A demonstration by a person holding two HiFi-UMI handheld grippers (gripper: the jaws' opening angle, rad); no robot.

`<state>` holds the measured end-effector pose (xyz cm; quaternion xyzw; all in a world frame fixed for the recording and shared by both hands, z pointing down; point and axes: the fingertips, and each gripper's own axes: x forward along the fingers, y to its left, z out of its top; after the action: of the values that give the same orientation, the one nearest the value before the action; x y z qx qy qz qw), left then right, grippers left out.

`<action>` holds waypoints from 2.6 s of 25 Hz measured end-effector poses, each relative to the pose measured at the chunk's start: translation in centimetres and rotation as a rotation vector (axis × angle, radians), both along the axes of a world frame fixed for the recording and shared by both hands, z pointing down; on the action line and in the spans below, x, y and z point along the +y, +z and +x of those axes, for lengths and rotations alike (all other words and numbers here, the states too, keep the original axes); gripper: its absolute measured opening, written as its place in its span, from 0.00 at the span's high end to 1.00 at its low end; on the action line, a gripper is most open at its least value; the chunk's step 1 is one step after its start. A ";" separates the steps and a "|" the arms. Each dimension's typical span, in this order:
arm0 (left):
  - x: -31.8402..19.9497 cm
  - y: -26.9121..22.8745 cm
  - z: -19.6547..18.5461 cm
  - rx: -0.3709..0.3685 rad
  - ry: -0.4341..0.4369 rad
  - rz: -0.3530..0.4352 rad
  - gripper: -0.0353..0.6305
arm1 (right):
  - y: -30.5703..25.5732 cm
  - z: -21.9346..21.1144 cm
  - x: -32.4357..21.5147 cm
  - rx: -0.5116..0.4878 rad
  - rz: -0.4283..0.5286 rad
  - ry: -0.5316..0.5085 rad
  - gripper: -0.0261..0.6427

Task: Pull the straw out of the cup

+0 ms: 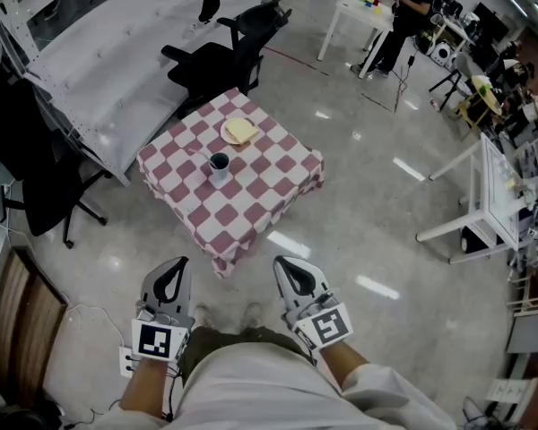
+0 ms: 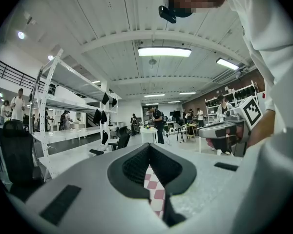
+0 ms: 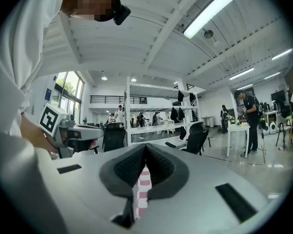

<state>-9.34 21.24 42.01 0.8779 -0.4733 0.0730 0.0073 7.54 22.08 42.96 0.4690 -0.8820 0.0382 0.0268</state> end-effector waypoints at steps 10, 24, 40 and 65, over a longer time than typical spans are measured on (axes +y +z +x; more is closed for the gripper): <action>-2.0 0.5 1.0 0.012 -0.051 -0.008 0.94 | 1.3 1.5 -2.5 0.025 -0.027 -0.047 0.95; -13.6 2.1 -2.5 0.031 0.044 -0.024 0.94 | 1.5 -3.3 -13.1 0.050 -0.033 0.020 0.95; -21.5 3.3 -4.8 0.038 0.134 -0.058 0.94 | 1.3 -7.7 -20.6 0.051 -0.027 0.063 0.95; -25.3 6.5 -0.1 0.078 0.011 -0.094 0.82 | 1.7 -0.8 -24.5 0.065 -0.047 -0.065 0.95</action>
<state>-9.44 -4.06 48.55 0.8814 -0.4637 0.0608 0.0665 6.77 -2.45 44.65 0.4404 -0.8943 0.0424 0.0677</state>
